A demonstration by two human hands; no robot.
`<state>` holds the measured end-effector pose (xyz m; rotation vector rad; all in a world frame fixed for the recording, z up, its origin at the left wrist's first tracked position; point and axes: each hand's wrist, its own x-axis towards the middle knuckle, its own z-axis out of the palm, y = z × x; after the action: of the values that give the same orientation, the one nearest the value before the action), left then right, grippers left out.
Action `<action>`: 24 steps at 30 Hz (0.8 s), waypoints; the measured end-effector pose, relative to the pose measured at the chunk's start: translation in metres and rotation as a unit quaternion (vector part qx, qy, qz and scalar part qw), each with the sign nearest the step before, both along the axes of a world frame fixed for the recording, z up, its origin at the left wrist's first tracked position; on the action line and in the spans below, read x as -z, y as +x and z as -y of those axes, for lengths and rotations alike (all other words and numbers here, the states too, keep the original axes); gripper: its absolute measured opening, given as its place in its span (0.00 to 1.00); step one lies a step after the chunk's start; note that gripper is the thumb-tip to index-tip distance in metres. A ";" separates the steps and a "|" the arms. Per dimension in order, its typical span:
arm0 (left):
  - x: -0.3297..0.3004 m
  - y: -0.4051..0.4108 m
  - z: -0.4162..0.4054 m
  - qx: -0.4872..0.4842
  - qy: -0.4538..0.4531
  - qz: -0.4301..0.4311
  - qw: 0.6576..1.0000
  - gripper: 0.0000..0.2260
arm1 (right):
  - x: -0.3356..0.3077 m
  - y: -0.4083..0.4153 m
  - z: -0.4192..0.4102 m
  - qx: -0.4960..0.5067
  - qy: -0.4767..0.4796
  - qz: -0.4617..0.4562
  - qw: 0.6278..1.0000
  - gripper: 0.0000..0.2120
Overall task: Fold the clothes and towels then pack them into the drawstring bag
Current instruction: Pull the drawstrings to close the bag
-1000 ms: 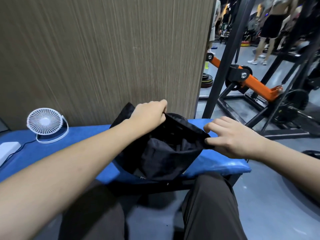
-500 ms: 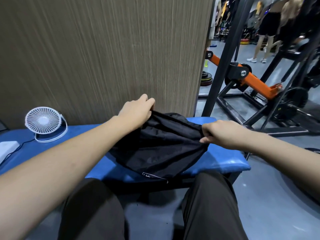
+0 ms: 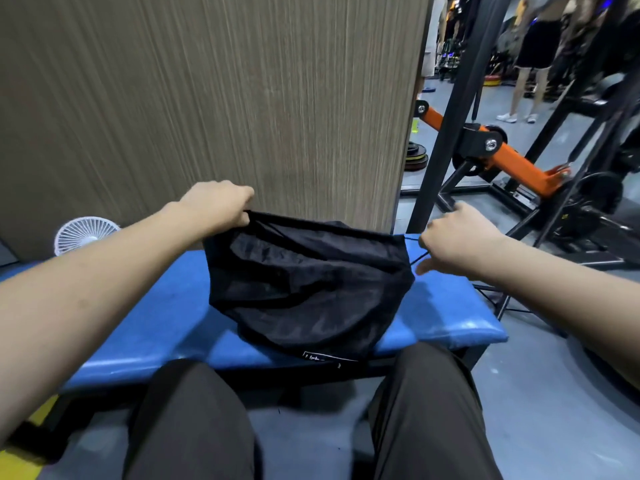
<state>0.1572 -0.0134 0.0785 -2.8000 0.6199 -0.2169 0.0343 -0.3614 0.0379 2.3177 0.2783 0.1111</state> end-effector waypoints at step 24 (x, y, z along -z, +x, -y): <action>0.001 0.011 -0.051 -0.103 -0.232 -0.030 0.967 0.17 | 0.022 0.024 -0.037 0.072 0.220 0.112 0.966 0.33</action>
<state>0.1685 0.0377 0.0778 -3.3047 0.3150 -0.2655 0.0580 -0.3241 0.0158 2.7252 -0.0365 0.3937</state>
